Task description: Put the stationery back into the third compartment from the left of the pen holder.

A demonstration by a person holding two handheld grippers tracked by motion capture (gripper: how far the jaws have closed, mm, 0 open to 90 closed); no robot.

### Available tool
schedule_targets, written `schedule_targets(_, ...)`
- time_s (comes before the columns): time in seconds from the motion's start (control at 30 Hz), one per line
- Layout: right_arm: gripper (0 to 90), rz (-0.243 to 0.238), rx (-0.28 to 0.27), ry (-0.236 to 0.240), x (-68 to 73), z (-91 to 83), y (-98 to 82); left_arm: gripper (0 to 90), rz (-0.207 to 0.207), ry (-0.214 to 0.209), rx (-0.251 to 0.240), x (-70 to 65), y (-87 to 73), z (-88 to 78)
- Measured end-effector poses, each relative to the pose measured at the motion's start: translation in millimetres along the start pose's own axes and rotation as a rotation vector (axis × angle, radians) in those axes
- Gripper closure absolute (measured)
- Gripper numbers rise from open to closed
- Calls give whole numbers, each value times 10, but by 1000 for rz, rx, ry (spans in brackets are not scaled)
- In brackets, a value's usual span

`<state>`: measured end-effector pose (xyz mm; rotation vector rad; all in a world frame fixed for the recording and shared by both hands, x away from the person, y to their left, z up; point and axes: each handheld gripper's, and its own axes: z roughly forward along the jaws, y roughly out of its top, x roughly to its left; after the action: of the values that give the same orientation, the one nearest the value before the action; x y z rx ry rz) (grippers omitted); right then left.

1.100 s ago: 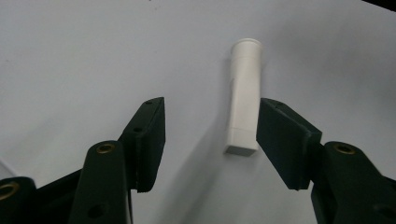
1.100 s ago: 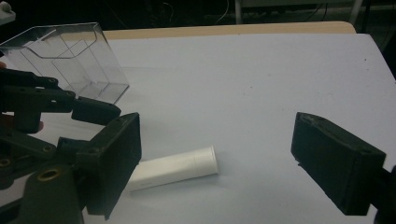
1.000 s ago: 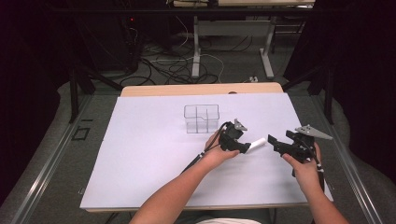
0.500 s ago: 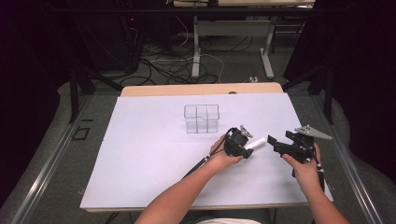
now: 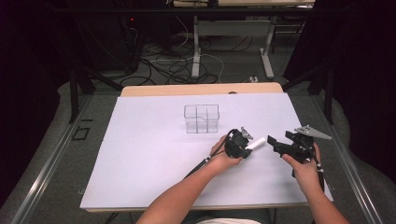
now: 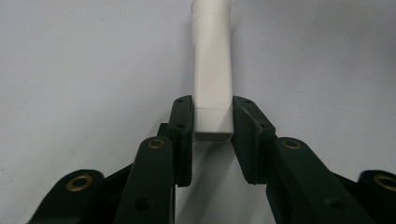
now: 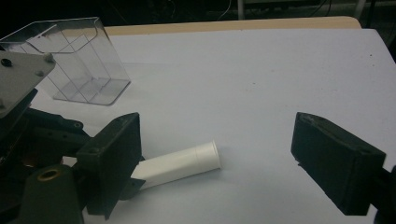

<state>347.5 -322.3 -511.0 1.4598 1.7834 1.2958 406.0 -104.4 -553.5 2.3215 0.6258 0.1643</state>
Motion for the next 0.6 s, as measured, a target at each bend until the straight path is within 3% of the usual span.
schedule_targets(0.07, 156, 19, 6, 4, 13, -1, -2, 708, -6, -2, 2, 2, 1, -1)
schedule_targets(0.1, 156, -2, 0, 0, -3, 1, -1, 708, -6, -3, 2, 5, 0, -1)
schedule_targets(0.47, 158, 9, 5, 3, -9, -1, -1, 712, -53, -2, -12, 5, -12, -5)
schedule_targets(0.6, 171, 16, 18, 8, 5, -2, 4, 713, -98, -20, -7, 25, -6, -27)
